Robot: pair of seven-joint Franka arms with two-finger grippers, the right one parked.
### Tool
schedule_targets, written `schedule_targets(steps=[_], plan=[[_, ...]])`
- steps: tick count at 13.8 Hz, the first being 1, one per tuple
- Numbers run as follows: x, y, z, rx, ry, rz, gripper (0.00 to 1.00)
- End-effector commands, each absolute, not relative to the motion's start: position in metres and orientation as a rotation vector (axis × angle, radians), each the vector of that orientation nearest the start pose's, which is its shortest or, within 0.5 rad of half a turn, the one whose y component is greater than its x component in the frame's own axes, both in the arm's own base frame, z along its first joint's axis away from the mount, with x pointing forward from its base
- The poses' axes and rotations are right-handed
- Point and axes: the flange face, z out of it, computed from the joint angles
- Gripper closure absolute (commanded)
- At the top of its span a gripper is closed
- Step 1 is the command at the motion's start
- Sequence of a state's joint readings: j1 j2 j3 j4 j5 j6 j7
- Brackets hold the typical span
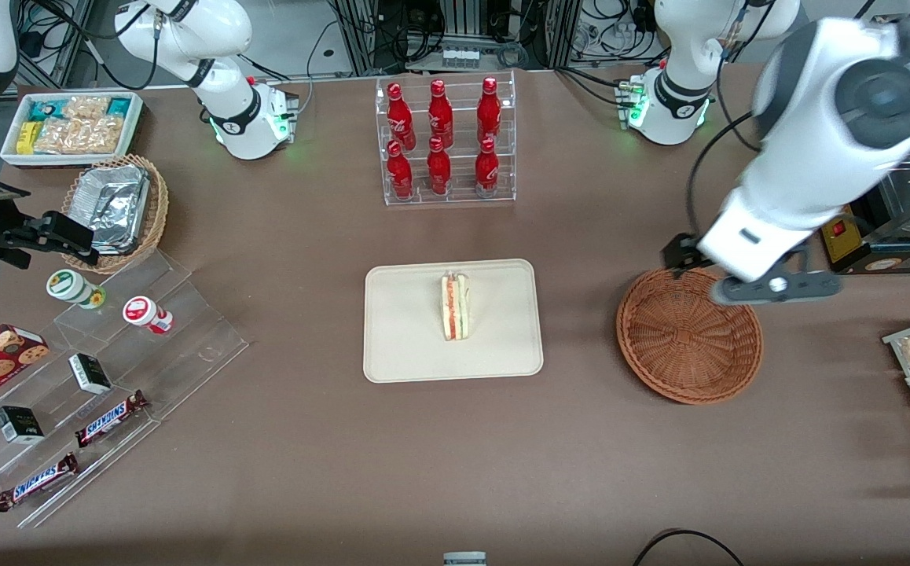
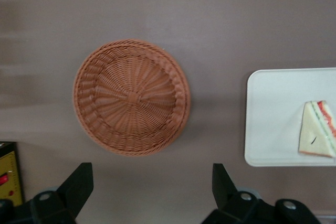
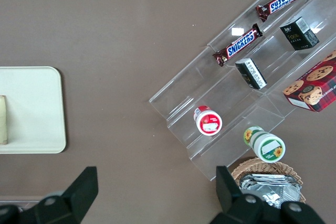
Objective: Place sandwich from basket to tray
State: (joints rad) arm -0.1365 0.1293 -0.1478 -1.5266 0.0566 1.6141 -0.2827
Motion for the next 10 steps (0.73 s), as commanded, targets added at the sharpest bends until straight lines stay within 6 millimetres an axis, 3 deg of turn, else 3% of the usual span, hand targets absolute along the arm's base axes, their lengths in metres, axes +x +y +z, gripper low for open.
schedule_targets(steps=[1,5,10], plan=[[0.548,-0.124,0.583,-3.101,0.084,0.06,0.0],[0.538,-0.079,0.595,-3.096,0.128,0.056,0.0],[0.539,-0.049,0.602,-3.134,0.139,0.058,0.0]])
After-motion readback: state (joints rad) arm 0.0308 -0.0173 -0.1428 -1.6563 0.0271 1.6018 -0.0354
